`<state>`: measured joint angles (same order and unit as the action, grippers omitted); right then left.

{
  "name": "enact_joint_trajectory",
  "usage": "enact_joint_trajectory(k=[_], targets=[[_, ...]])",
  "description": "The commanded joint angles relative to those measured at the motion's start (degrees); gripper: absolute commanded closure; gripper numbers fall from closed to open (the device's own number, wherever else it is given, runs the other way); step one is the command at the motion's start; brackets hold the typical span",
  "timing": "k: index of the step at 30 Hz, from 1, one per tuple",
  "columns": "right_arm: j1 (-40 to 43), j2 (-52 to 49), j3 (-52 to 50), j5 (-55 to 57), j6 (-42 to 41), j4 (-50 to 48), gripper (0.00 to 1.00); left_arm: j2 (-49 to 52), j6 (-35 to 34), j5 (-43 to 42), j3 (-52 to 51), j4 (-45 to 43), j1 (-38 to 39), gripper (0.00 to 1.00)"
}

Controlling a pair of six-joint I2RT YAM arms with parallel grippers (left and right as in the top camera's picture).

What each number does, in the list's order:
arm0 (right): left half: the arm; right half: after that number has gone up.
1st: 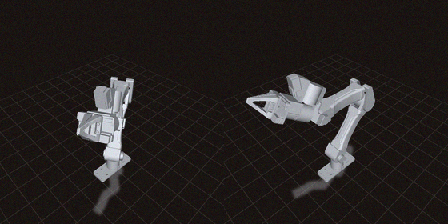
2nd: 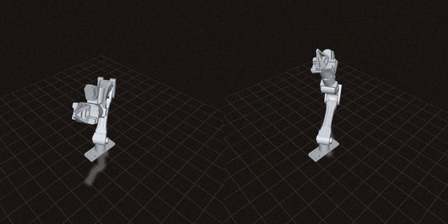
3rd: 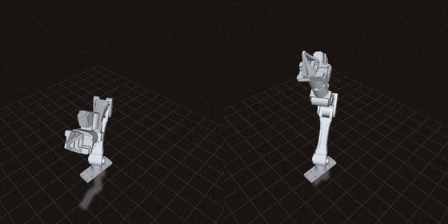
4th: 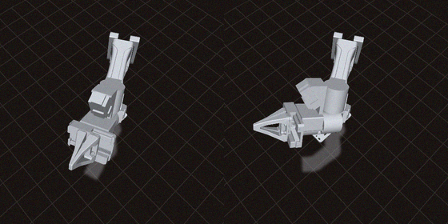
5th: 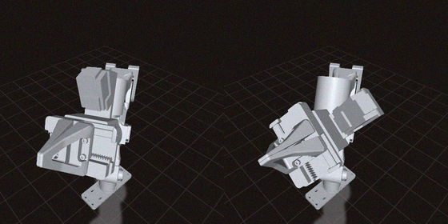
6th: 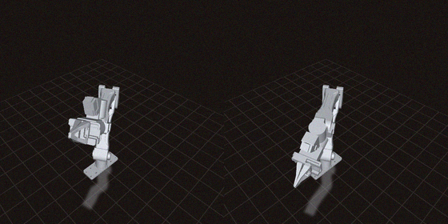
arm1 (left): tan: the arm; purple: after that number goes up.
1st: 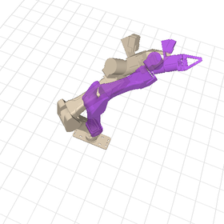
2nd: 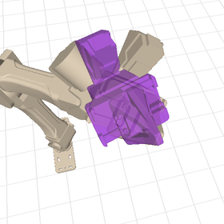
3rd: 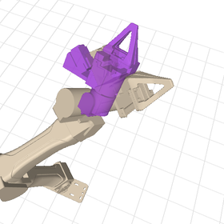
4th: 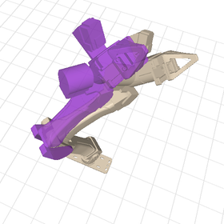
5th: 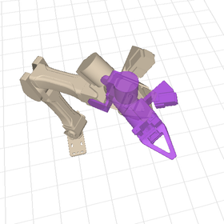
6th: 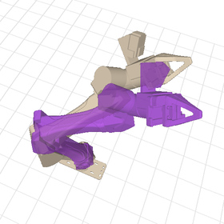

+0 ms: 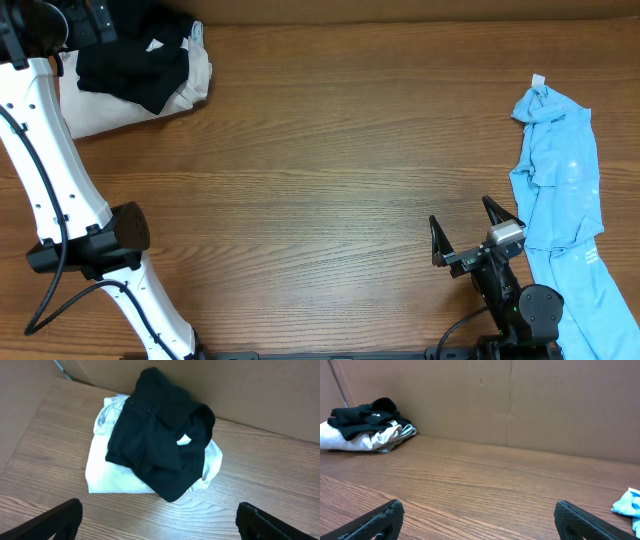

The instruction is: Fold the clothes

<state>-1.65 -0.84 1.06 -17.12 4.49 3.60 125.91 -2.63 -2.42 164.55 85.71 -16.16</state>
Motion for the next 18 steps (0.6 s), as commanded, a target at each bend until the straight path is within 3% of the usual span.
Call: enact_joint_trajectory(k=[1,11,18], targets=[[-0.22,0.68,-0.61,0.59,0.04,-0.39,0.00,0.09,0.28,-0.59,0.07,-0.20,-0.20,0.00],[-0.22,0.68,-0.61,0.59,0.04,-0.39,0.00,-3.67,0.28,-0.31,-1.66,-0.22,2.60,0.00],[-0.22,0.68,-0.61,0.59,0.04,-0.39,0.00,-21.33,0.28,-0.33,-22.80,-0.31,12.55,0.00]])
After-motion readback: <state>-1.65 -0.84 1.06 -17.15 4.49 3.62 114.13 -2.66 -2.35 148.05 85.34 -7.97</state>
